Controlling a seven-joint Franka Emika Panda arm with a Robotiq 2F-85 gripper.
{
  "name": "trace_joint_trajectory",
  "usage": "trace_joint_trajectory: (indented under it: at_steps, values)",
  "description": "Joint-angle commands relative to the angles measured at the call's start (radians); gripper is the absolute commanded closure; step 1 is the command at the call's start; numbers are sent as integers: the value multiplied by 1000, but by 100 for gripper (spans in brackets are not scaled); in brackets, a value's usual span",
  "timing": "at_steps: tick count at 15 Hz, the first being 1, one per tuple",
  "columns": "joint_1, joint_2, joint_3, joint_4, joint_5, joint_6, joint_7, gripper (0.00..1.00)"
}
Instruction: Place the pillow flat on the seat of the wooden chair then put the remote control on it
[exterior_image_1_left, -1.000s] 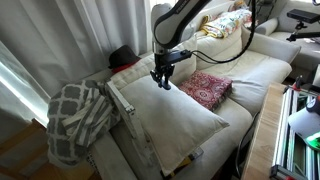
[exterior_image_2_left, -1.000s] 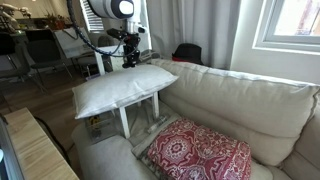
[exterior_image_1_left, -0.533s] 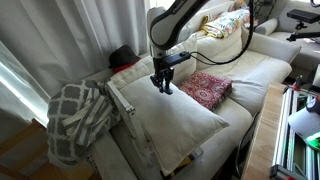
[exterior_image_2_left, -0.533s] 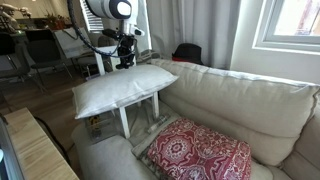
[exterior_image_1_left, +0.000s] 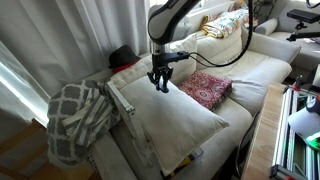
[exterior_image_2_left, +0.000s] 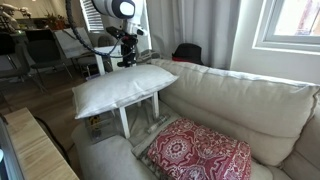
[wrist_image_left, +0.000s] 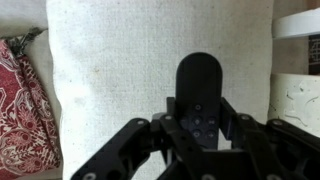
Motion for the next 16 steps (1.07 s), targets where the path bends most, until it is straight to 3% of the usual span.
trace_joint_trajectory:
  at_steps: [1, 3, 6, 7, 11, 16]
  values:
    - [-5, 17, -1, 23, 29, -28, 2, 33]
    - [-12, 16, 7, 23, 40, -28, -23, 27]
    - [-17, 14, 10, 23, 47, -26, -36, 3]
    - [-19, 12, 5, 26, 46, -31, -33, 0]
    - [-36, -34, -46, 33, 10, -44, -7, 0]
    - [-107, -194, -86, 36, 16, -32, -79, 0]
